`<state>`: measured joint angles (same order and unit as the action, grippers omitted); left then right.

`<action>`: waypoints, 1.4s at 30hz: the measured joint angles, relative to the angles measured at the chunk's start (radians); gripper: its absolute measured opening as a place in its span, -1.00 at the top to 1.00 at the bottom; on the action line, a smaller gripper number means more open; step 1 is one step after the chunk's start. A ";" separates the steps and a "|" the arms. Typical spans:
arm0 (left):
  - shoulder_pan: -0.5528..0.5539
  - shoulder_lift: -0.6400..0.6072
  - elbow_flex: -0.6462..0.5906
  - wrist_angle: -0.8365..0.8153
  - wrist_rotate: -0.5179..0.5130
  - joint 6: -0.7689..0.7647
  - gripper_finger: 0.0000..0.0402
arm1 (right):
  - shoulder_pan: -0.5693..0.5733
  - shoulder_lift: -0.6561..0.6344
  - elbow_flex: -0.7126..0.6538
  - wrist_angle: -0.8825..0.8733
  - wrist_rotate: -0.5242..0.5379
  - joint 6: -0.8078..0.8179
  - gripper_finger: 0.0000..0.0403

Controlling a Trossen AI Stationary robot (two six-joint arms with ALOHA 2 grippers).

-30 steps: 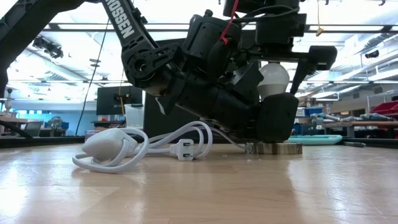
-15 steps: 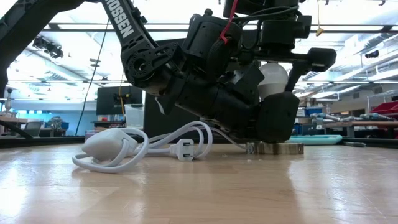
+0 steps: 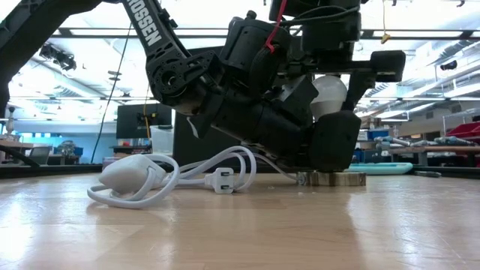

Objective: Screw lightbulb
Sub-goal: Insert the lightbulb into the socket

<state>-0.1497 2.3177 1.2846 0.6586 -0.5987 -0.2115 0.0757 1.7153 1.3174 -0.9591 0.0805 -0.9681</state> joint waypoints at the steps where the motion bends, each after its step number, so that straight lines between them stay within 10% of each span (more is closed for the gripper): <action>1: 0.000 0.000 0.000 0.000 0.000 0.000 -0.03 | 0.000 0.000 0.000 0.000 -0.002 0.033 -0.29; 25: -0.001 -0.001 0.000 0.000 -0.003 -0.002 -0.03 | 0.027 0.000 -0.001 0.057 -0.018 0.620 -0.46; 42: 0.002 -0.001 0.000 -0.003 -0.007 0.001 -0.03 | 0.013 0.000 -0.001 -0.010 -0.028 0.040 -0.85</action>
<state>-0.1482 2.3169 1.2842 0.6559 -0.6056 -0.2108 0.0887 1.7153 1.3167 -0.9694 0.0521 -0.9278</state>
